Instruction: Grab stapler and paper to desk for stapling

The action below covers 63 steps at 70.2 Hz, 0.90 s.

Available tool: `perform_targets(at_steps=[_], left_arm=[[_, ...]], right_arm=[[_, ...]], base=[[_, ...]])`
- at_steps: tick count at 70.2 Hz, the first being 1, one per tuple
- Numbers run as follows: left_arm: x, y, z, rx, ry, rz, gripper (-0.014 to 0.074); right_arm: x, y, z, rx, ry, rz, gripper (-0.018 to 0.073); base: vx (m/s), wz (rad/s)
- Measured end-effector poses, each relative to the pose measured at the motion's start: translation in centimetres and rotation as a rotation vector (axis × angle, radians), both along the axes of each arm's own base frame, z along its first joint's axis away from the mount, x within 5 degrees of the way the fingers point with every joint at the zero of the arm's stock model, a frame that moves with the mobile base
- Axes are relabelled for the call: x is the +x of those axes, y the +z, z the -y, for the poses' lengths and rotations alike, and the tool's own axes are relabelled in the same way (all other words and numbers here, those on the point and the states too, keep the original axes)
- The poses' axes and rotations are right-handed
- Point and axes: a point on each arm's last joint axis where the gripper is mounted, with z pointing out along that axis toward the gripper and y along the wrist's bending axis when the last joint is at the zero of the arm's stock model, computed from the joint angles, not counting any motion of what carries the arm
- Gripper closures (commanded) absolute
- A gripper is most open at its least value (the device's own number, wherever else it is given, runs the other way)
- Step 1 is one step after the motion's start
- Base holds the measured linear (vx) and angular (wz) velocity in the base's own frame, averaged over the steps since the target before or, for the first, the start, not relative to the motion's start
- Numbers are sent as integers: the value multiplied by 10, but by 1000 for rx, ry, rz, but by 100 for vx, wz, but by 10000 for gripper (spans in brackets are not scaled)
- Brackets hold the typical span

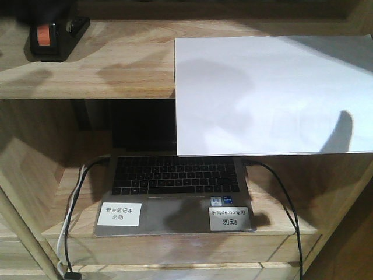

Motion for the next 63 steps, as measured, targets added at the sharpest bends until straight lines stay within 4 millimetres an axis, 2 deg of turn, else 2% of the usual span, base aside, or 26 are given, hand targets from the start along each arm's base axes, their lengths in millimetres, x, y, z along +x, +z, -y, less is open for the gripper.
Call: perform_targets(at_steps=[10, 17, 29, 43, 63], left_arm=[[24, 16, 4, 16, 146, -26, -16], [38, 18, 8, 51, 231, -82, -15], [61, 15, 16, 104, 362, -171, -11], [78, 14, 27, 118, 399, -190, -10], [101, 1, 20, 108, 503, -258, -9]], right_arm=[[0, 0, 0, 0, 0, 0, 108], [0, 0, 0, 0, 0, -1, 108], [0, 0, 0, 0, 0, -1, 108], [0, 0, 0, 0, 0, -1, 108], [0, 0, 0, 0, 0, -1, 108]], base=[[0, 0], [0, 0], [0, 0], [0, 0], [0, 0]])
